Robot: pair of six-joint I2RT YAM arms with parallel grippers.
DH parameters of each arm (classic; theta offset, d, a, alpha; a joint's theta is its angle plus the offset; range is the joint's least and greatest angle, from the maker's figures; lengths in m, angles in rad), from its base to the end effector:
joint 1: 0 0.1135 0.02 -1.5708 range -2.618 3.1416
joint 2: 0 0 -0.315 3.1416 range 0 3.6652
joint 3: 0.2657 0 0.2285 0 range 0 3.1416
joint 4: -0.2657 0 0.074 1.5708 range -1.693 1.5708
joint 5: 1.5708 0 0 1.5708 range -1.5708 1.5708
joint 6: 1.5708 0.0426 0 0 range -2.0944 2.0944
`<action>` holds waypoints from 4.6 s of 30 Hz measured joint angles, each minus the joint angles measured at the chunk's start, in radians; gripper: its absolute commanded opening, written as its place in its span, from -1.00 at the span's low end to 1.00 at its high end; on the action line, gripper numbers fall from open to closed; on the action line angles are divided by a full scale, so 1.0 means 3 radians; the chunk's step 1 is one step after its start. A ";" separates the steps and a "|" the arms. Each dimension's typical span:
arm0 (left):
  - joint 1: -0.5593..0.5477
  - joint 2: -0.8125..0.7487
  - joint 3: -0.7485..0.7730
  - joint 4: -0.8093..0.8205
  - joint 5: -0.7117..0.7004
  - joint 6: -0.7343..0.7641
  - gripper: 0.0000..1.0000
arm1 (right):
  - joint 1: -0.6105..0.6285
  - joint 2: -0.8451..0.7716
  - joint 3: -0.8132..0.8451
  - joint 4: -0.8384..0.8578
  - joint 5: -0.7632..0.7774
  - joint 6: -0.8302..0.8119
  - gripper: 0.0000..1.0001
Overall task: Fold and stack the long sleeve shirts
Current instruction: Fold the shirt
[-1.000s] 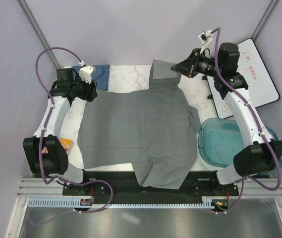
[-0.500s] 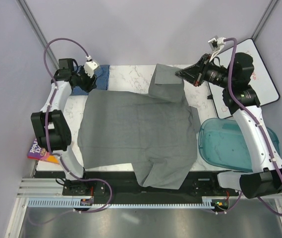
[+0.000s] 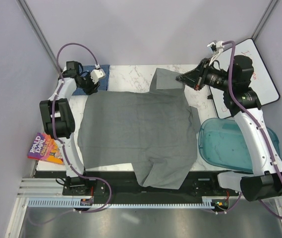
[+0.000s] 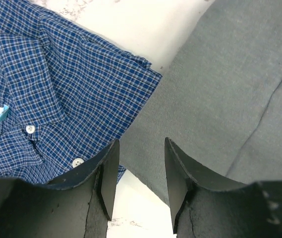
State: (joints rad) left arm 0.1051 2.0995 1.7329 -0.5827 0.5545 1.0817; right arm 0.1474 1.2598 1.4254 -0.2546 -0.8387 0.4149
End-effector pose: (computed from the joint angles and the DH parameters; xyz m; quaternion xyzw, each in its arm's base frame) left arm 0.4702 0.0270 0.2729 0.5035 0.7695 -0.0516 0.3895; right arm 0.2261 0.0656 0.4998 -0.1825 0.7046 0.4597 0.5089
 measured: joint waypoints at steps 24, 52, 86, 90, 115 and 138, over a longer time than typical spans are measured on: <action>0.0000 0.0280 0.0142 -0.0151 -0.0112 0.0389 -0.03 | 0.0000 -0.0341 -0.0085 -0.0409 -0.0132 -0.0229 -1.00; -0.0037 0.0312 0.0207 -0.0278 -0.0161 0.0554 -0.59 | 0.0000 -0.0542 -0.0088 -0.0670 -0.0220 -0.0422 -1.00; -0.0041 -0.1322 -0.1803 -0.0427 -0.0106 0.1278 -0.97 | 0.0000 -0.1179 -0.0367 -0.1152 -0.0174 -0.0539 -1.00; -0.0041 -0.1335 -0.1975 -0.0415 -0.0154 0.1334 -0.96 | 0.0000 -0.1169 -0.0450 -0.1221 -0.0137 -0.0590 -1.00; -0.0041 -0.1498 -0.2310 -0.0399 -0.0352 0.1472 -0.43 | 0.0000 -0.1190 -0.0553 -0.1371 -0.0121 -0.0626 -1.00; -0.0041 -0.1080 -0.2061 -0.0394 -0.0623 0.1450 -0.97 | 0.0000 -0.1096 -0.0553 -0.1369 -0.0117 -0.0651 -1.00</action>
State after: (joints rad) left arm 0.0929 1.7756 1.1145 -0.7010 0.3676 1.5166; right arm 0.1474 0.9310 1.2594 -0.6655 -0.8738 0.2195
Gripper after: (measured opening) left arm 0.033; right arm 0.019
